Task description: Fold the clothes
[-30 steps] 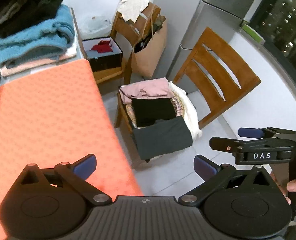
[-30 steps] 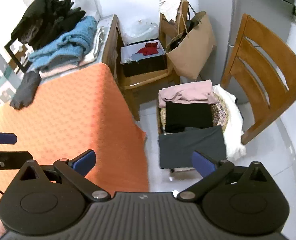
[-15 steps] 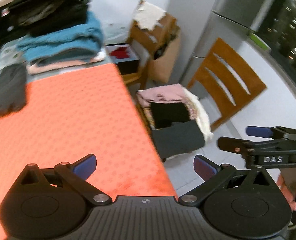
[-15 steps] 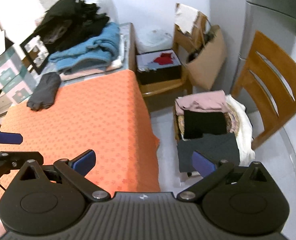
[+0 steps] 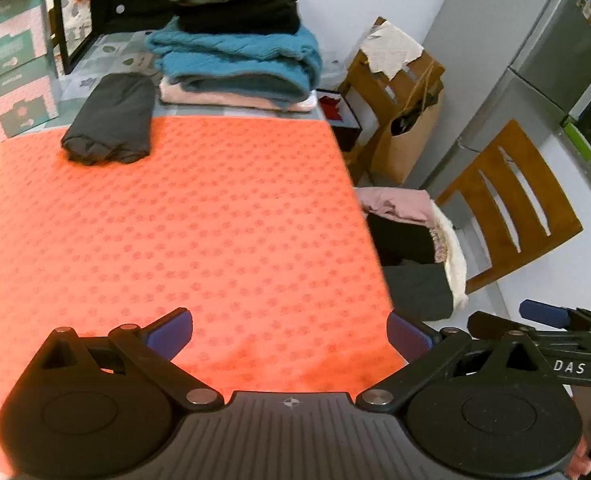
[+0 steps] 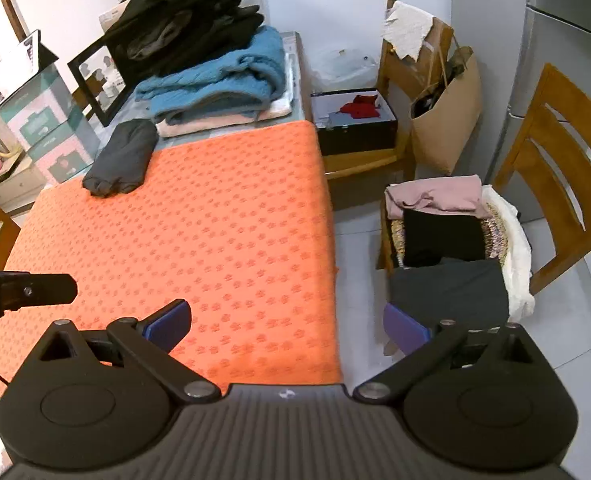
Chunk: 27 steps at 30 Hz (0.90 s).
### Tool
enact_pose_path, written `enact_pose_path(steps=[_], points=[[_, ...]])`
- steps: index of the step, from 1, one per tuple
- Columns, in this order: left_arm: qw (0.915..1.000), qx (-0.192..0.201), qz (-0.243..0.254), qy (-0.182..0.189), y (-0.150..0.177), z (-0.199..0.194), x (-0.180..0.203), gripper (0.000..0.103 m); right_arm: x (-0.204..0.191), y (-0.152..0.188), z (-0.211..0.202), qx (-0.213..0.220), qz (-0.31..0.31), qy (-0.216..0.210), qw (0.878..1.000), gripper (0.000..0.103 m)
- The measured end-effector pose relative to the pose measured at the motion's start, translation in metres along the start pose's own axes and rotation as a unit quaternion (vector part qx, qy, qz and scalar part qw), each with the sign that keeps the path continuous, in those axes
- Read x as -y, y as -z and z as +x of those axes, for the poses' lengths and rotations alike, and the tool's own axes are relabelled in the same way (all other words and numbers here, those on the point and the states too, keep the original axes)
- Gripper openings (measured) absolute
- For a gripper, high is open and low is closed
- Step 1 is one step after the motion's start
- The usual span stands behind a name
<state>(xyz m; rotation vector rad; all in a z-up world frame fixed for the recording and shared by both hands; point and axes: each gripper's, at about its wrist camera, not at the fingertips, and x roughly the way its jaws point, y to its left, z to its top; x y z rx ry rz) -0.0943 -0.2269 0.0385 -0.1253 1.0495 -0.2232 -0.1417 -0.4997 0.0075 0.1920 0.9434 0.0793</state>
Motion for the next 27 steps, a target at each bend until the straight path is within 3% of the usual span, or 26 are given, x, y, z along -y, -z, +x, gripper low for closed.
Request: enact_pose_path(steps=[2, 12, 20, 27], points=[[0.9998, -0.013, 0.009, -0.009, 0.0, 0.0, -0.015, 0.103, -0.015, 0.004, 0.003, 0.001, 0.008, 0.005, 1.0, 0.103], [0.9959, -0.003, 0.076, -0.05, -0.002, -0.023, -0.089, 0.103, -0.12, 0.0, 0.028, 0.021, 0.023, 0.007, 0.999, 0.103], [0.9958, -0.012, 0.044, -0.079, -0.009, -0.031, -0.165, 0.103, -0.202, -0.007, 0.056, 0.027, 0.015, -0.005, 1.0, 0.103], [0.9956, -0.018, 0.021, -0.09, -0.004, -0.034, -0.208, 0.103, -0.249, -0.009, 0.072, 0.008, -0.01, -0.002, 1.0, 0.103]])
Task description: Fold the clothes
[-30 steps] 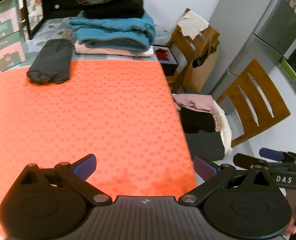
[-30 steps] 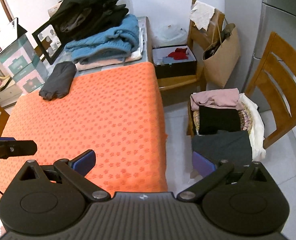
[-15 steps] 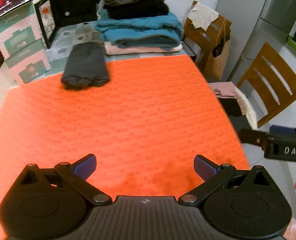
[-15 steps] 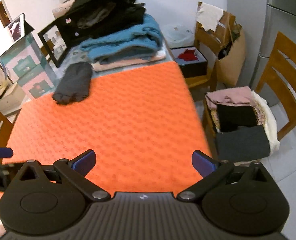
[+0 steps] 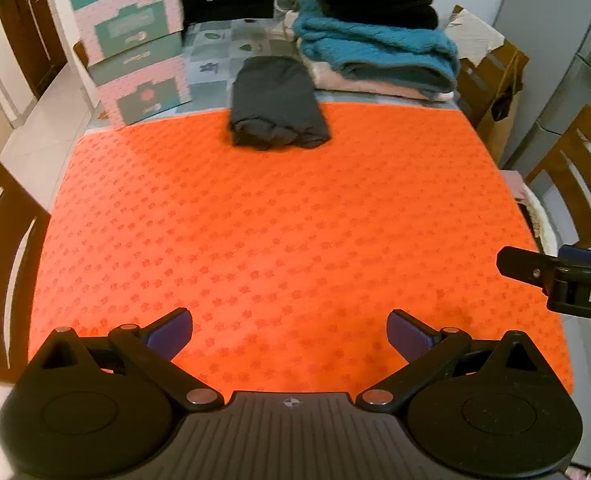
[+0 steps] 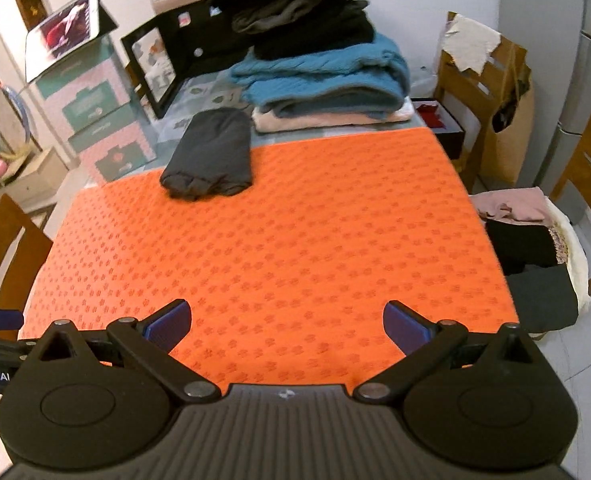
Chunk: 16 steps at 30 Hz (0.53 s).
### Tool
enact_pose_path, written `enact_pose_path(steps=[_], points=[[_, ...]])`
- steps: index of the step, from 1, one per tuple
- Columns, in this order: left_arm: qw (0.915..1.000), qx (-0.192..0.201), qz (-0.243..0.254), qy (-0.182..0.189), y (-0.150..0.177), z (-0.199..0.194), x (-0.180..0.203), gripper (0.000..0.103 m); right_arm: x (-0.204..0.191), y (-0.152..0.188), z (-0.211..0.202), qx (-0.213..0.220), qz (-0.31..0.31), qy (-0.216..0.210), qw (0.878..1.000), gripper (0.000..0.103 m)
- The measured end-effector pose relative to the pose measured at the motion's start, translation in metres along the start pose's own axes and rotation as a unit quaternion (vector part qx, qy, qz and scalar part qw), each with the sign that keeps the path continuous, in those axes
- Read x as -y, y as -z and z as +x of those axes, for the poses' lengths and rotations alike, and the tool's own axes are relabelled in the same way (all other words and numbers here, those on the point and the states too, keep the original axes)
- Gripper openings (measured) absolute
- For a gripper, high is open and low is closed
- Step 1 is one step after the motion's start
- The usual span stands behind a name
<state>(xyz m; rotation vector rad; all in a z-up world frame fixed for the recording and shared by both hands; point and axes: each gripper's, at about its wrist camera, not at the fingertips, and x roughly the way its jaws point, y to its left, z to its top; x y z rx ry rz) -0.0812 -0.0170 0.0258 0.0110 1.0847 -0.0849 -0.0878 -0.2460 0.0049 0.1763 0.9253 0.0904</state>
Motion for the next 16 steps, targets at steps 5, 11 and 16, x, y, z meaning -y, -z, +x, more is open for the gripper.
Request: enact_pose_path(steps=[5, 11, 16], points=[[0.9999, -0.01, 0.003, -0.005, 0.009, 0.014, -0.009, 0.103, -0.015, 0.007, 0.009, -0.013, -0.006, 0.013, 1.0, 0.103], [0.9998, -0.017, 0.006, 0.0, 0.009, 0.029, -0.012, 0.103, -0.017, 0.013, 0.016, -0.014, -0.009, 0.026, 1.0, 0.103], [1.0, 0.002, 0.006, 0.0, 0.001, 0.017, -0.015, 0.103, -0.018, 0.009, 0.014, -0.006, -0.008, 0.027, 1.0, 0.103]])
